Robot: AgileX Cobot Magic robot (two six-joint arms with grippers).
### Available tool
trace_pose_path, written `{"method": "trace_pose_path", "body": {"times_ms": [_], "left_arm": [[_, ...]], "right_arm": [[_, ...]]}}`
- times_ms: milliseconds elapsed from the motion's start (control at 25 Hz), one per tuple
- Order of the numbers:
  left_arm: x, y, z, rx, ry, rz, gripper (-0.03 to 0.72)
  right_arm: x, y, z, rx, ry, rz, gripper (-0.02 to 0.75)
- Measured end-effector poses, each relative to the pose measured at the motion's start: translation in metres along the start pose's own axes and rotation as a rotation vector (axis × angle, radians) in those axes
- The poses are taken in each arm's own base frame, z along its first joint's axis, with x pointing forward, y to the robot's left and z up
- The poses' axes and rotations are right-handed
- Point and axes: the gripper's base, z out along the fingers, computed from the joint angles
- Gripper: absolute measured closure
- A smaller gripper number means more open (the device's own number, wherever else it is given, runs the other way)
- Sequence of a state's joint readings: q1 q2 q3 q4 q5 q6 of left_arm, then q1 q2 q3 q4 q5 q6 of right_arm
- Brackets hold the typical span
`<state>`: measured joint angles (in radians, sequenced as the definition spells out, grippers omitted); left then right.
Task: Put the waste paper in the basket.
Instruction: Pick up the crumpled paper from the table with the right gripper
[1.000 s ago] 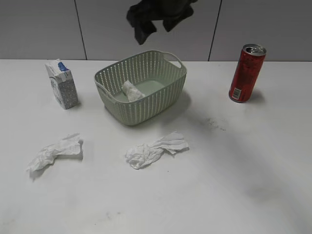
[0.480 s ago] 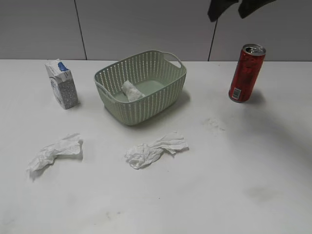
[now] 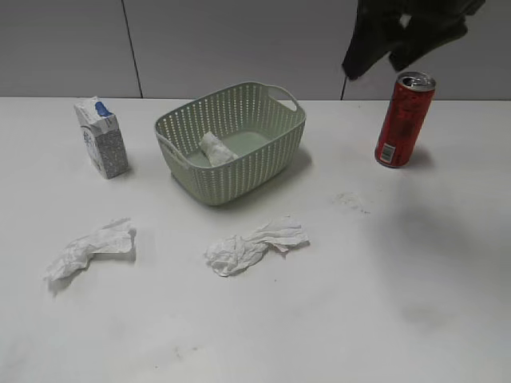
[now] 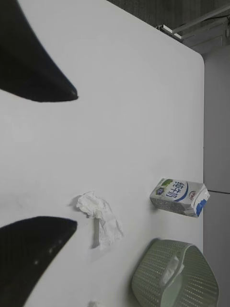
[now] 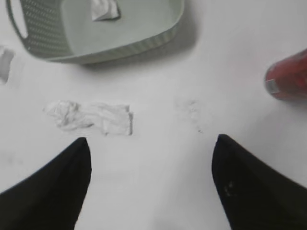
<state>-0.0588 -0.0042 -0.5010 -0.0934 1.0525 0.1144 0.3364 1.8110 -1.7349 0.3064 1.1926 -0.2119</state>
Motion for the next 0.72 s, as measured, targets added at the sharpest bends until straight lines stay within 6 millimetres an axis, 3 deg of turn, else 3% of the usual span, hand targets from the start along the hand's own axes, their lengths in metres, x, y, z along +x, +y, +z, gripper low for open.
{"method": "trace_pose_path", "body": {"times_ms": [160,480,720], "left_arm": [[0.000,0.000,0.000,0.000,0.000,0.000,0.127],[0.000,0.000,0.000,0.000,0.000,0.000,0.127],[0.000,0.000,0.000,0.000,0.000,0.000,0.127]], "right_arm": [[0.018,0.031,0.035,-0.056,0.090,-0.205,0.148],[0.038,0.098,0.109,-0.110,0.097,-0.801,0.148],[0.053,0.107,0.159,-0.167,0.191,-1.052,0.148]]}}
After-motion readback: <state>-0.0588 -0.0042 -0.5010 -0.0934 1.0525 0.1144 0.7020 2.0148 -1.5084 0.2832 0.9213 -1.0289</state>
